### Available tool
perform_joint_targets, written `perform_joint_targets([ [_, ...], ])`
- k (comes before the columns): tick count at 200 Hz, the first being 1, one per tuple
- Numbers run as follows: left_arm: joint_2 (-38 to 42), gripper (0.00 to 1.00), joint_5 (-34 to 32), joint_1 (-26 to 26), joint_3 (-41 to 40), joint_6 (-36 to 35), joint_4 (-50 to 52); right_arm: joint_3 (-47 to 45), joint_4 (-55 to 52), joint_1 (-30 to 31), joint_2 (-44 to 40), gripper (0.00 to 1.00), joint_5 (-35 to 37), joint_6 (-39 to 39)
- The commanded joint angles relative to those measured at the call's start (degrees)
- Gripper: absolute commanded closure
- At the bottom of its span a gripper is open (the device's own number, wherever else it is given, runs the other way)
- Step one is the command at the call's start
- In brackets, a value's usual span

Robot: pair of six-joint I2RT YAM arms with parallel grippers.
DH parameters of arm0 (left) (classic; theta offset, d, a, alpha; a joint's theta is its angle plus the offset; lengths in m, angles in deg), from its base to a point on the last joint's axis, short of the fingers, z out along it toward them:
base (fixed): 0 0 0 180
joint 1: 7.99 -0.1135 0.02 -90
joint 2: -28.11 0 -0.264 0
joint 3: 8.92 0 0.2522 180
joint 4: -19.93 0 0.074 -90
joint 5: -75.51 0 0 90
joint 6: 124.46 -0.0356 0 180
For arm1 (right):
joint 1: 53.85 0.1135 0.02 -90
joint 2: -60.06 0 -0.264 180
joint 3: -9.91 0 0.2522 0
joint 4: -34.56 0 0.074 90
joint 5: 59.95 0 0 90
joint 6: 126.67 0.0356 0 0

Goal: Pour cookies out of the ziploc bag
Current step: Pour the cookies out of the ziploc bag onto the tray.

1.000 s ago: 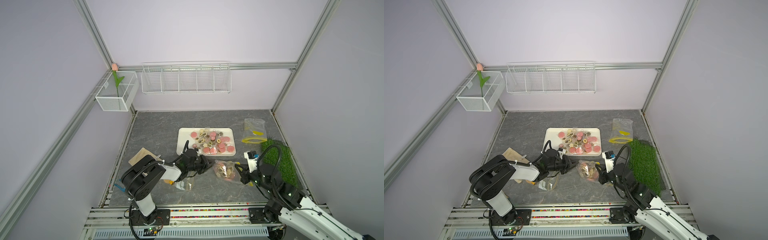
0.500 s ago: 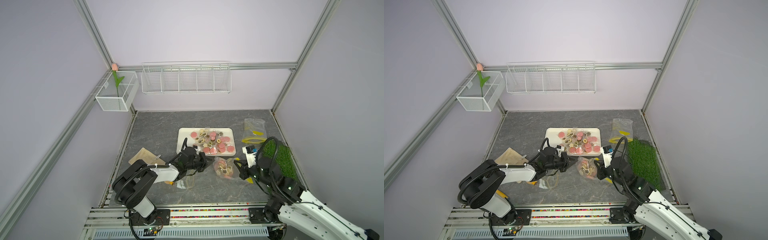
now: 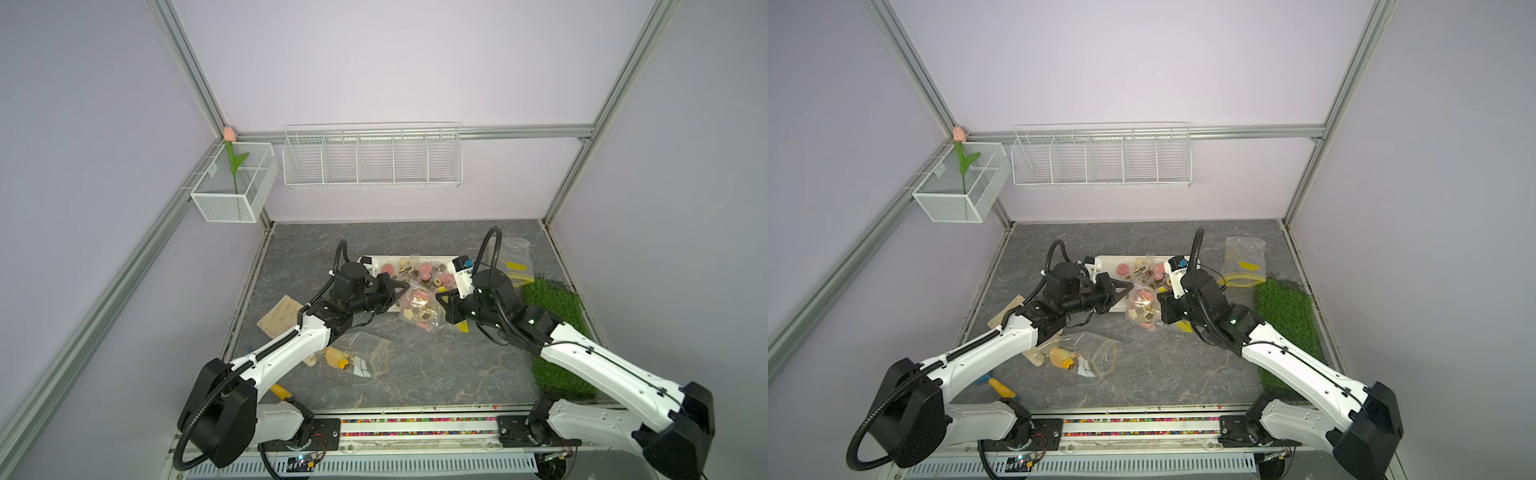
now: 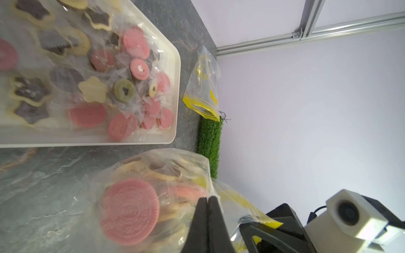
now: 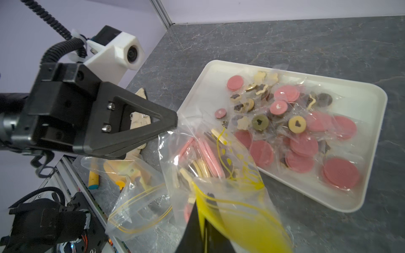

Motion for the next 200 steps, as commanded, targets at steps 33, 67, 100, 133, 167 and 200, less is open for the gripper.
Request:
perform_joint_targets([
  [33, 3.80, 1.00, 1.00, -11.16, 7.11, -13.46, 16.48, 8.65, 11.35, -0.14, 15.32, 0.94, -4.61, -0.78],
  [67, 1.86, 1.00, 4.22, -18.07, 10.11, -18.05, 19.61, 13.74, 15.83, -0.46, 25.07, 0.94, -6.92, -0.81],
  [100, -1.04, 1.00, 0.94, -19.80, 14.42, -24.68, 23.17, 17.71, 20.68, -1.85, 33.29, 0.93, -9.58, 0.54],
  [133, -4.20, 1.00, -1.47, -20.05, 19.15, -27.25, 26.14, 20.46, 25.49, -3.63, 39.80, 0.93, -14.50, 3.26],
  [167, -7.25, 1.00, -3.21, -20.09, 23.21, -29.11, 26.68, 21.05, 30.44, -5.06, 44.19, 0.94, -17.44, 4.60],
  [200, -10.65, 1.00, -2.78, -20.05, 26.93, -29.67, 26.86, 20.60, 32.93, -7.10, 46.80, 0.93, -18.83, 6.69],
])
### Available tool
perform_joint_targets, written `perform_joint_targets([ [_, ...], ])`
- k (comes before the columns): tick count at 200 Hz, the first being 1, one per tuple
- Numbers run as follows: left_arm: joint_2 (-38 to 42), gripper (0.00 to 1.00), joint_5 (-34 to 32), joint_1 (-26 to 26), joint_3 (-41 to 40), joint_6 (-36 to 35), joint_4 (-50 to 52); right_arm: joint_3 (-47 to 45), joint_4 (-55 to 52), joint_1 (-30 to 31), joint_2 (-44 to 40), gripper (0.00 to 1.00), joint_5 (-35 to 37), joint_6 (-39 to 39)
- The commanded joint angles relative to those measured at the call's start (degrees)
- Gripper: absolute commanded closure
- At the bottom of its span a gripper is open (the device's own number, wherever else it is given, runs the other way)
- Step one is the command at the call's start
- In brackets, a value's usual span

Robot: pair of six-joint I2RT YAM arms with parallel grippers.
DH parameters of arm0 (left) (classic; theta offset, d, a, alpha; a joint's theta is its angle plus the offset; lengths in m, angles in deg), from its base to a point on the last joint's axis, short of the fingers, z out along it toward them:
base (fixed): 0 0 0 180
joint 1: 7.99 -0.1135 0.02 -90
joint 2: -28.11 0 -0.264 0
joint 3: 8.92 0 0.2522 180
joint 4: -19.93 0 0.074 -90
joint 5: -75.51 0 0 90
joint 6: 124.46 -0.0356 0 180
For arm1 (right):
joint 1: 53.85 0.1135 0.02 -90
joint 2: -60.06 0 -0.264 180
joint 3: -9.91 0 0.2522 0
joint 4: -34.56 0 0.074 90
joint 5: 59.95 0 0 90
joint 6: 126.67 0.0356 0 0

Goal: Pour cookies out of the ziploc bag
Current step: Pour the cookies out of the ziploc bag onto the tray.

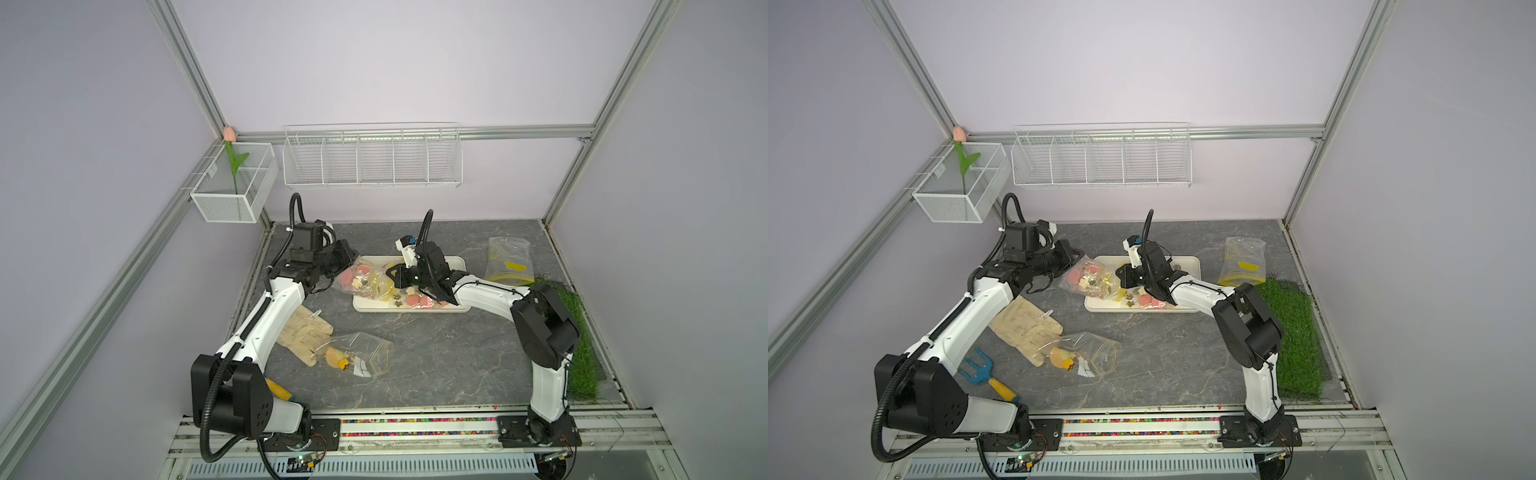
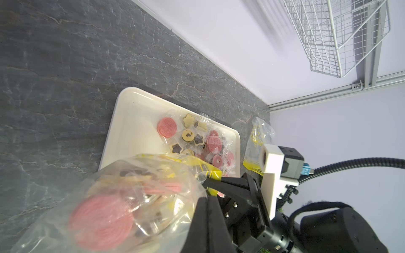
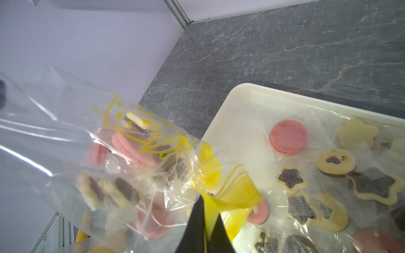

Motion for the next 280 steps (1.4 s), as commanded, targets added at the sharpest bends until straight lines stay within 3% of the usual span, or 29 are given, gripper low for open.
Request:
perform_joint_targets([
  [1, -1.67, 1.00, -0.55, -0.27, 4.04, -2.31, 0.18, 0.65, 4.35, -1.54, 1.29, 0.93, -2.67, 2.37],
  [82, -5.60, 1.00, -0.94, 0.03, 8.45, -3.50, 0.83, 4.62, 3.35, -3.63, 8.10, 0.93, -4.24, 4.59],
  [193, -9.97, 1.00, -2.57, 6.50, 12.12, -1.11, -1.51, -3.09, 4.87, -8.16, 1.65, 0.94, -5.34, 5.04],
  [244, -7.41, 1.00, -7.82, 5.56, 17.36, -7.42, 9.50, -1.24, 4.64, -5.13, 2.15, 0.93, -9.52, 4.25],
  [280, -4.80, 1.00, -8.80, 2.70, 16.43, -8.65, 12.30, 1.09, 6.20, -3.32, 5.07, 0.93, -11.59, 6.27],
])
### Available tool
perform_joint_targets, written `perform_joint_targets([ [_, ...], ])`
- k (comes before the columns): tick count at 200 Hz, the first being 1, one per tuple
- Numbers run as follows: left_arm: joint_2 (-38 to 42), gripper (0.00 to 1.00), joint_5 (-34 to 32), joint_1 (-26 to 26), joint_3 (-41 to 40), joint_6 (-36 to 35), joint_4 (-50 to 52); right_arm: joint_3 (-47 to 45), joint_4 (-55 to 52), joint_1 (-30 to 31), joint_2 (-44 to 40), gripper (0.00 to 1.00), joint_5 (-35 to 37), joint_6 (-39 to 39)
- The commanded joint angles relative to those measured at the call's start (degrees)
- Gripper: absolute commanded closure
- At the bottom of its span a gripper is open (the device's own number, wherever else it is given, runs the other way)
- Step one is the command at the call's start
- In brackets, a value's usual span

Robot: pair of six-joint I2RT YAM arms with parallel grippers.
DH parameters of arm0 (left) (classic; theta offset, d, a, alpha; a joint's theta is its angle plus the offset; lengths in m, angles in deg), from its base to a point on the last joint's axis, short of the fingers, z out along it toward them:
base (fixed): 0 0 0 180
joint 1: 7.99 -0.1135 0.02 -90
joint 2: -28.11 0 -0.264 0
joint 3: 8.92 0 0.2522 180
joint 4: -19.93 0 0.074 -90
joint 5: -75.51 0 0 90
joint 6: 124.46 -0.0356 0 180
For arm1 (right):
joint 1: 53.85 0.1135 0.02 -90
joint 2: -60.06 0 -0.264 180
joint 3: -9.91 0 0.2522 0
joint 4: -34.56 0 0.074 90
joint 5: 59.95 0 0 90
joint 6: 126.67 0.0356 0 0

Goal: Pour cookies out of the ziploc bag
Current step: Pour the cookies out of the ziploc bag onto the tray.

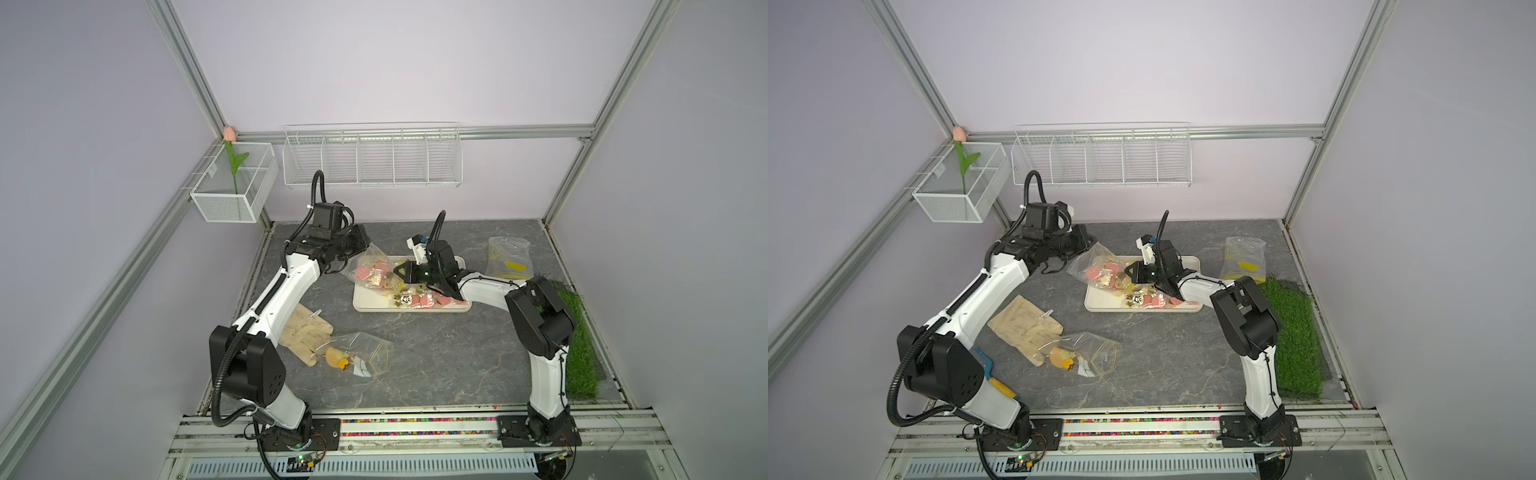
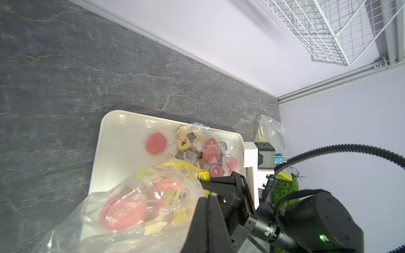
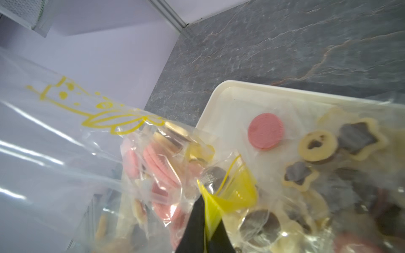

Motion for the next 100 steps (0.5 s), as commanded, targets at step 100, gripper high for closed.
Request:
perform_joint_targets([
  [100, 5.95, 1.00, -4.03, -3.80, -1.72, -5.35, 3.86, 6.97, 0.66, 3.00, 8.03, 0.93, -1.44, 2.55],
])
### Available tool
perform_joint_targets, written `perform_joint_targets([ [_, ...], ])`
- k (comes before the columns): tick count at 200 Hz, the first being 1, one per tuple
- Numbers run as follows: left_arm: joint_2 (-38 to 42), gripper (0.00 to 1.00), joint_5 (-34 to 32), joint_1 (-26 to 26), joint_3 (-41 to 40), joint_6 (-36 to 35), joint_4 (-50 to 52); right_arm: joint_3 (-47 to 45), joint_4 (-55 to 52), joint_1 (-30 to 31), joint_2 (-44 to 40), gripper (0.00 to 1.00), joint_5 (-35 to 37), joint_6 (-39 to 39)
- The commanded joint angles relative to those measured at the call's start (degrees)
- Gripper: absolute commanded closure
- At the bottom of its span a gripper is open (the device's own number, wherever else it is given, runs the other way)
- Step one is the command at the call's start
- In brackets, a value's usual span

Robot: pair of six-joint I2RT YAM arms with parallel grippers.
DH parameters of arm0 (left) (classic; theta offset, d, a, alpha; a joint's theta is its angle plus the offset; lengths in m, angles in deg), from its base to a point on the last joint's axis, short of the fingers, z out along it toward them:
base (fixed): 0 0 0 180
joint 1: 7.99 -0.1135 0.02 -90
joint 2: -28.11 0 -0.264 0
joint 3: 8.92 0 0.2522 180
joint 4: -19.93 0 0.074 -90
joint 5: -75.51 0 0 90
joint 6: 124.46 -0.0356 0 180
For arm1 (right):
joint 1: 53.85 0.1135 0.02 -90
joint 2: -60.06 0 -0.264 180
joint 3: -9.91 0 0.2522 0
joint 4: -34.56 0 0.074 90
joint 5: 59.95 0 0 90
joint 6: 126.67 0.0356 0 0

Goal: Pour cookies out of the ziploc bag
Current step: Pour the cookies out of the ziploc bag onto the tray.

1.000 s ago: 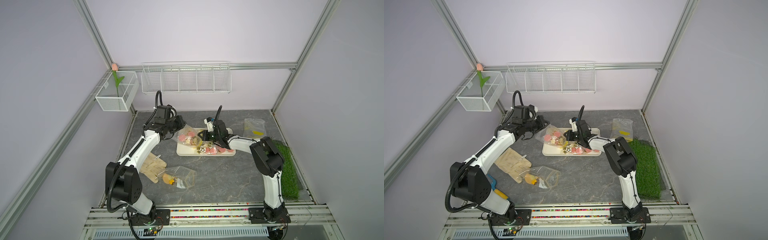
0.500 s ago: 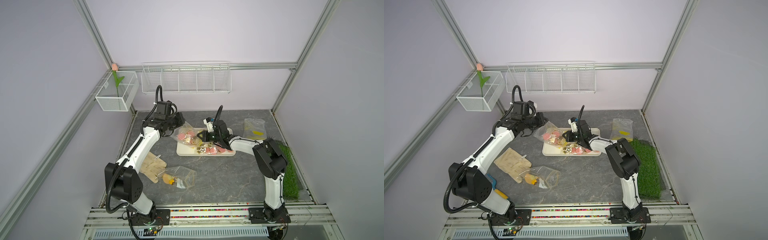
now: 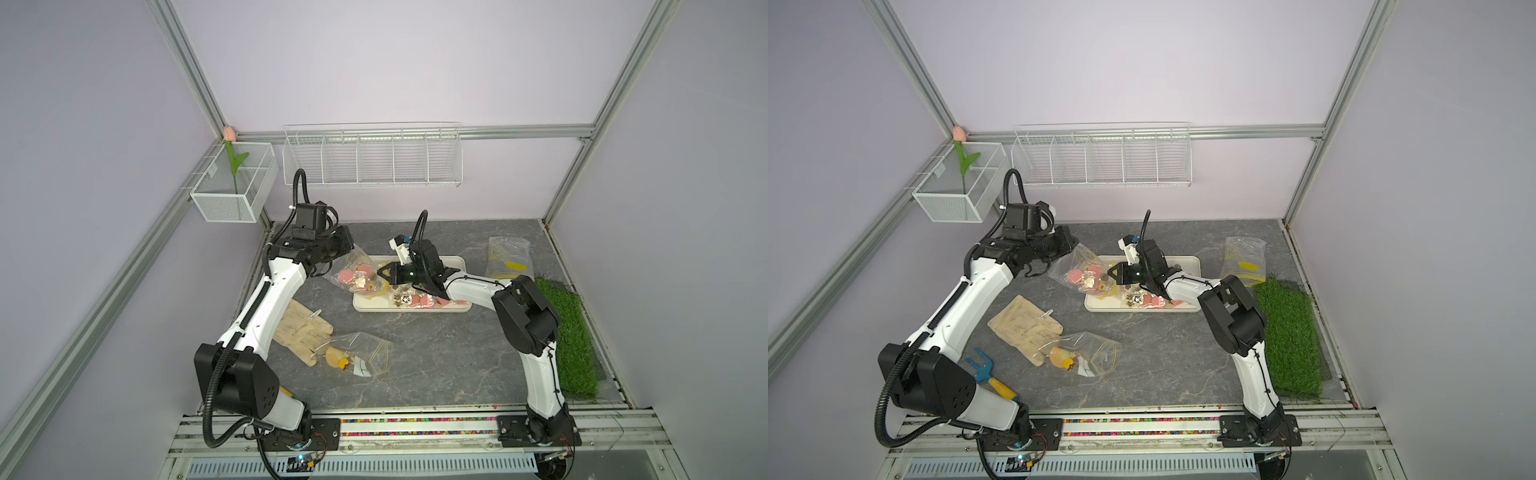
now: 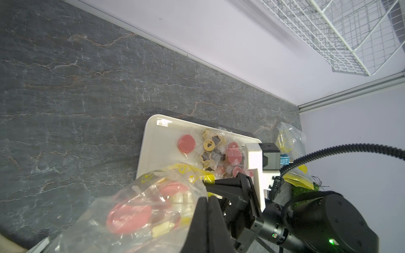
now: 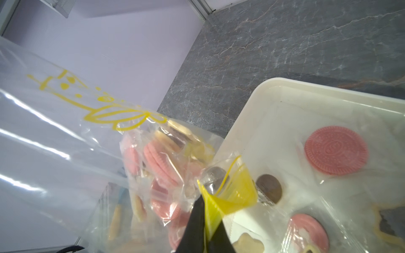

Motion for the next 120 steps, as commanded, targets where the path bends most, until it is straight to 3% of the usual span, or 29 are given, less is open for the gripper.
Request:
perform_joint_targets([
  [1, 2.06, 1.00, -1.08, -0.53, -0.70, -1.35, -0.72, -0.49, 1.25, -0.35, 2.69, 0.93, -0.16, 1.80],
  [67, 2.81, 1.00, 4.67, -0.64, -7.84, 2.00, -10.23, -10.10, 9.20, -3.41, -2.28, 0.93, 2.47, 4.27],
  [120, 2.45, 1.00, 7.93, -0.56, -8.89, 2.73, -12.35, -10.68, 14.46, -3.72, -1.59, 0.87, -1.62, 5.39],
])
